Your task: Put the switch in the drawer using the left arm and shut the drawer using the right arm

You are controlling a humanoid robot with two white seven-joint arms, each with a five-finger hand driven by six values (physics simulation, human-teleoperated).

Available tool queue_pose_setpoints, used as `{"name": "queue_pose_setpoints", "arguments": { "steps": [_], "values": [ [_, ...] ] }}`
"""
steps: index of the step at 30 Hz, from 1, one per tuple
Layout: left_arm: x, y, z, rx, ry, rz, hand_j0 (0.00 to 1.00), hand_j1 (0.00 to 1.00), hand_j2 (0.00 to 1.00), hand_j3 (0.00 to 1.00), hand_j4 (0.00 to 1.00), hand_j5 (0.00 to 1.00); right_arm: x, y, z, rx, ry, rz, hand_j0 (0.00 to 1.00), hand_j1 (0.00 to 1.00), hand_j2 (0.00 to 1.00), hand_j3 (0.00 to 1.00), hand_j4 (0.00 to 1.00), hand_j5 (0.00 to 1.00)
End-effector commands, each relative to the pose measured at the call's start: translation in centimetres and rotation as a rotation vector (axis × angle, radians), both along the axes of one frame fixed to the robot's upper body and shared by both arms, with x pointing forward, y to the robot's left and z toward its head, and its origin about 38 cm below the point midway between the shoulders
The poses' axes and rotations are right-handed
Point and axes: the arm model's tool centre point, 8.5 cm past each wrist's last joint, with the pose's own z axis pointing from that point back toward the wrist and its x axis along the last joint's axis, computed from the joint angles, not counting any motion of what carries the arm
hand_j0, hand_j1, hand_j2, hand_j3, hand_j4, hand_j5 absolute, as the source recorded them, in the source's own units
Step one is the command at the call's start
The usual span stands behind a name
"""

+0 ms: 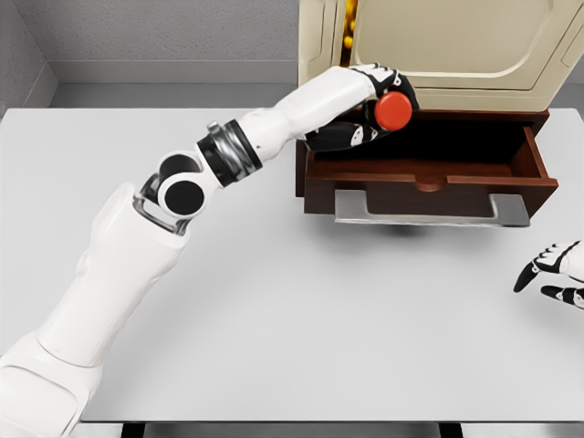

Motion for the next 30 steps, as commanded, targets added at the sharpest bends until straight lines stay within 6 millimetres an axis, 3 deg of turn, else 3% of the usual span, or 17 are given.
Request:
{"name": "queue_pose_setpoints", "arguments": {
  "steps": [1,24,26,30],
  "values": [
    [0.07,0.01,-0.13,0.027,-0.021,0.015,0.35,0.35,0.35,0.35,0.35,0.35,0.02,0.0,0.06,0.006,0.001,-0.002,0.55,0.55,0.55,0.55,0.55,0.55],
    [0.55,-0.92,0.33,0.115,-0.09,0.021,0.36,0.36,0.36,0.36,0.36,0.36,0.16,0.3,-0.09,0.009,0.004,0.006,0.54,0.54,0.54,0.54,0.54,0.54],
    [0.57,-0.86,0.32,0.116,-0.09,0.022,0.41,0.41,0.41,0.41,0.41,0.41,0.19,0.3,-0.05,0.009,0.002,0.006,0.54,0.54,0.54,0.54,0.54,0.54],
    [0.59,-0.81,0.3,0.117,-0.09,0.023,0.63,0.63,0.63,0.63,0.63,0.63,0.48,0.98,-0.43,0.013,0.012,0.028,0.54,0.54,0.54,0.54,0.54,0.54]
  ]
}}
